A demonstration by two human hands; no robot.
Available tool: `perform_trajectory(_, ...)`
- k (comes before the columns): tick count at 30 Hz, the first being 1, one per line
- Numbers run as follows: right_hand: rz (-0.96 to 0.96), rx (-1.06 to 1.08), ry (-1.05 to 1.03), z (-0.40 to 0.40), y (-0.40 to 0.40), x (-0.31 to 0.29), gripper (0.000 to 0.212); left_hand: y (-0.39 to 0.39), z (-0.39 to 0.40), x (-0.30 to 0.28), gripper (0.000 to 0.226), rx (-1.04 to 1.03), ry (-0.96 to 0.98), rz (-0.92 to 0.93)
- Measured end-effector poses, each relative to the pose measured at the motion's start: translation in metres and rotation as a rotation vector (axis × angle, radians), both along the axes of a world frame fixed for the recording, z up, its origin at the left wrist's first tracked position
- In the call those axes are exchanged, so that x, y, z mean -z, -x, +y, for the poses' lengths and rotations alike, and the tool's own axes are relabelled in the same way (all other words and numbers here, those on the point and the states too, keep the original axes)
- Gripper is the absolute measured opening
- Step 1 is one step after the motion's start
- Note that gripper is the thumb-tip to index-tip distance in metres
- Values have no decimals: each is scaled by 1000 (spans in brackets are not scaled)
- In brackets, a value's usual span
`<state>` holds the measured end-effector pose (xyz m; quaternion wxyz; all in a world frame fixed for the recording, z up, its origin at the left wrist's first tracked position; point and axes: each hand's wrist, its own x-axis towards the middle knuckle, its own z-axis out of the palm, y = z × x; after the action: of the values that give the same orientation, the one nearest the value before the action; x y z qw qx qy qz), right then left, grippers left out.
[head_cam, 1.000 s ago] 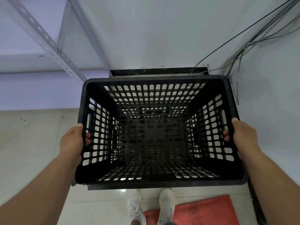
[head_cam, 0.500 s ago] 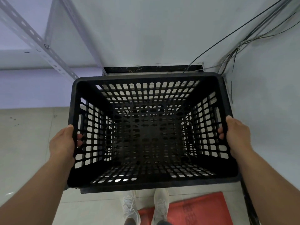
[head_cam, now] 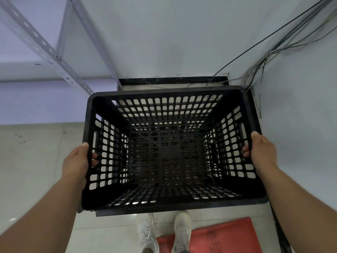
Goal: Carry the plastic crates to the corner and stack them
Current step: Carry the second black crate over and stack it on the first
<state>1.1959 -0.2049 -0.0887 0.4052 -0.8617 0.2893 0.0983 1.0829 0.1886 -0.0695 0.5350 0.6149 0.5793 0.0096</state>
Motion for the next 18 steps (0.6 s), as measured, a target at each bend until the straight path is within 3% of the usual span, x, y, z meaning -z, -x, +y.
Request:
perform_trajectory(12, 68, -38, 56, -2, -4, 2, 45, -3, 6, 4, 32, 3, -8, 57)
perform_trajectory(18, 100, -154, 350, 7, -4, -25, 40, -3, -4, -10, 53, 121, -195, 204)
